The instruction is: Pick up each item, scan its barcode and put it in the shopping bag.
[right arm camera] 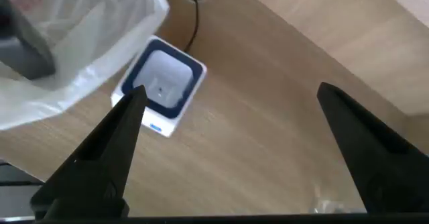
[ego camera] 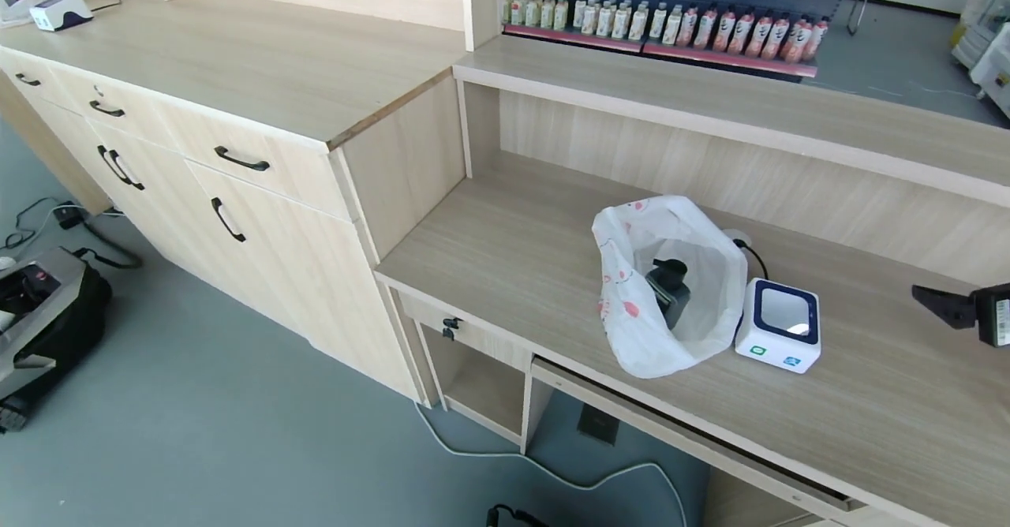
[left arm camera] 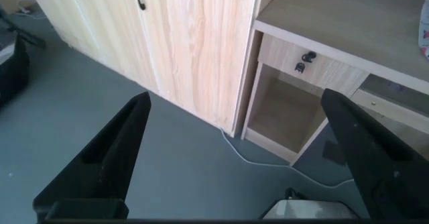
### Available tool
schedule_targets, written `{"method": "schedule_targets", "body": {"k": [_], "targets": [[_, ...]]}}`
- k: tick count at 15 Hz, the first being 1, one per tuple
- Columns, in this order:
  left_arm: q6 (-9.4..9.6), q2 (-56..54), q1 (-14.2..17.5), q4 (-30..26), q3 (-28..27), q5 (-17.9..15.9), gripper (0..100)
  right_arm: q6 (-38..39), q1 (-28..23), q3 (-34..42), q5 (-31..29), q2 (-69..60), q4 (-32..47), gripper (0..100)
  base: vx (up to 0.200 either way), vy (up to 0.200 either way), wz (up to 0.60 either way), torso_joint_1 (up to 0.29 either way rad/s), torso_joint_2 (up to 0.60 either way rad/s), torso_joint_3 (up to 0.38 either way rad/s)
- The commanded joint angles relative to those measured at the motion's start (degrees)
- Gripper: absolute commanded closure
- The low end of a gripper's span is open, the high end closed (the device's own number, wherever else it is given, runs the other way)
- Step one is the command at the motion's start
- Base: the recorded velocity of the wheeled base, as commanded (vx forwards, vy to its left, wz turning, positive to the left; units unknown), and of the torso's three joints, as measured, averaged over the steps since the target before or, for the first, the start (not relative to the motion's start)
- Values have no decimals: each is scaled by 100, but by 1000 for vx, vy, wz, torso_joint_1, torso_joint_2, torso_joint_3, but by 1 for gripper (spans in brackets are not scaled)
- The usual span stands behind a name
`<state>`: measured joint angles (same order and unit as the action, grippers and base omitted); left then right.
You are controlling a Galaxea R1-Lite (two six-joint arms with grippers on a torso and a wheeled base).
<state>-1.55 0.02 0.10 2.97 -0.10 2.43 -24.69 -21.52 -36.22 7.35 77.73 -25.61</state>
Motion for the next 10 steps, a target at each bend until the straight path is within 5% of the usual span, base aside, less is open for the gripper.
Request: {"method": "schedule_targets", "body": {"k": [1, 4, 10], "targets": [[-3, -2, -1, 1, 1, 4, 0, -19, -801, 133, -700, -952, 698, 0, 0, 0, -600, 7, -2, 2], [-3, -2, -1, -7, 1, 4, 0, 236, -1522, 133, -1658, -1067, 1278, 0, 0, 0, -600, 2, 4, 6], [-3, -2, -1, 1, 1, 21, 0, 2205, -1513, 194, -1465, 480, 505, 0, 0, 0, 0, 0, 0, 0]]}}
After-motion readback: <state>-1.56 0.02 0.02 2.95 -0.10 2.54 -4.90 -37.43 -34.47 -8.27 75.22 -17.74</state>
